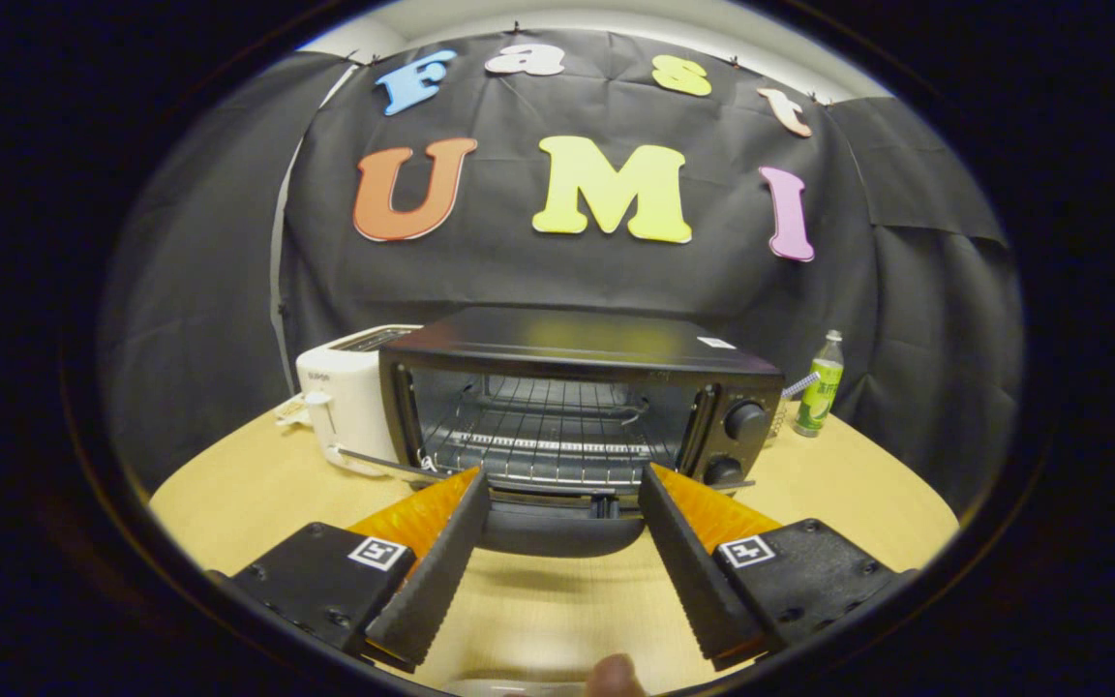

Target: Open the toaster oven, put the food inside, and close the toaster oven door.

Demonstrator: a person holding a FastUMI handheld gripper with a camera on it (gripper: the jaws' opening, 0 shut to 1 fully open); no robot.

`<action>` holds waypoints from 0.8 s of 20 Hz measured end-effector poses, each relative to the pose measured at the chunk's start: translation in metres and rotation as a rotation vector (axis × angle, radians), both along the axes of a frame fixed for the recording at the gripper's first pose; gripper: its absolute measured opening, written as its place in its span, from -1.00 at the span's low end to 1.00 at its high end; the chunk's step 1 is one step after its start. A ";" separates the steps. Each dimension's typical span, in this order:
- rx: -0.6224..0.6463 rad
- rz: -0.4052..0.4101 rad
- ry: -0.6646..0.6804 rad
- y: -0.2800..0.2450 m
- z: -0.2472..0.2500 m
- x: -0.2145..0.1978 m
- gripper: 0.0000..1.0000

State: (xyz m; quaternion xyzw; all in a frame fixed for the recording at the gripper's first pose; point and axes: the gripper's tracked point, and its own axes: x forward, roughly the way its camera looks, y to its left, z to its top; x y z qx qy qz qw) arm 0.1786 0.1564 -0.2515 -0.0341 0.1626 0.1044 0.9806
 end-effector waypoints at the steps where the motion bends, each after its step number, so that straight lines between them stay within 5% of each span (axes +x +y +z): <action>1: 0.001 0.007 0.011 -0.002 -0.007 -0.008 1.00; 9: 0.065 0.019 0.187 -0.015 -0.050 -0.036 0.95; 16: 0.090 0.008 0.156 -0.030 -0.017 -0.062 0.95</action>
